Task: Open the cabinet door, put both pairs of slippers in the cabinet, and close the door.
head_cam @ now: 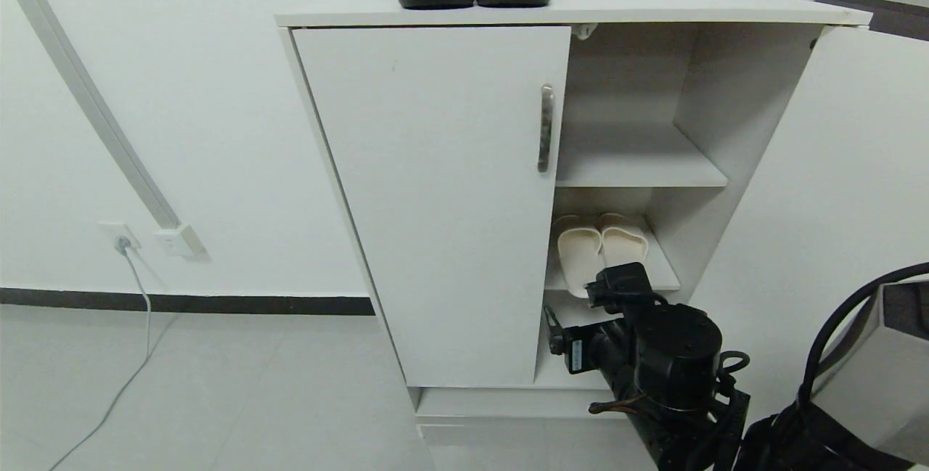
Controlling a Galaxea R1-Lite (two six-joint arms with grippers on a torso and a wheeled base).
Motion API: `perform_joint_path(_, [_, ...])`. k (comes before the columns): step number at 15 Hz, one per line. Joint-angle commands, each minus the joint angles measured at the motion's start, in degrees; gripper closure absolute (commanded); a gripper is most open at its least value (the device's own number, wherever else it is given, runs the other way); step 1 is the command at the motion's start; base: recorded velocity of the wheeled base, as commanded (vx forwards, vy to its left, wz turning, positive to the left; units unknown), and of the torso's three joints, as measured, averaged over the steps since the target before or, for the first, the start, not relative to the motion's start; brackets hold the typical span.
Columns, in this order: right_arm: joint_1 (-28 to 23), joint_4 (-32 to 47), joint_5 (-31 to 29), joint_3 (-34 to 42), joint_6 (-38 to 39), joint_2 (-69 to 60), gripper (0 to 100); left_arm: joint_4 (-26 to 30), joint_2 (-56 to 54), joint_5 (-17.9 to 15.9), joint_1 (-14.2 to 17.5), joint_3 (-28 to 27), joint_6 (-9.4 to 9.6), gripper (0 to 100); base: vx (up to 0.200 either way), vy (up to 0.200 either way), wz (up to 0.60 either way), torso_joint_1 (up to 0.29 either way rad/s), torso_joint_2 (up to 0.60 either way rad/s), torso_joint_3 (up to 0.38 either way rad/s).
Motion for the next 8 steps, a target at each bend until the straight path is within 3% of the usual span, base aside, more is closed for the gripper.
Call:
perform_joint_path(1, [0.1,0.0,0.0,0.2,0.0,-0.2,0,0.0,0.1,0.0,0.0,0.0,0.02,100,0.000,0.200,0.00,0.002,0.01,-0.007])
perform_joint_path(5, [0.1,-2.3,0.1,0.8,-1.5,0.0,0,0.0,0.1,0.0,0.0,0.0,0.02,100,0.000,0.200,0.00,0.002,0.00,0.002])
perform_joint_path(8, [0.1,-3.8,0.6,2.2,-2.7,0.0,0,0.0,0.1,0.0,0.0,0.0,-0.07,100,0.000,0.000,0.00,0.000,0.00,0.000])
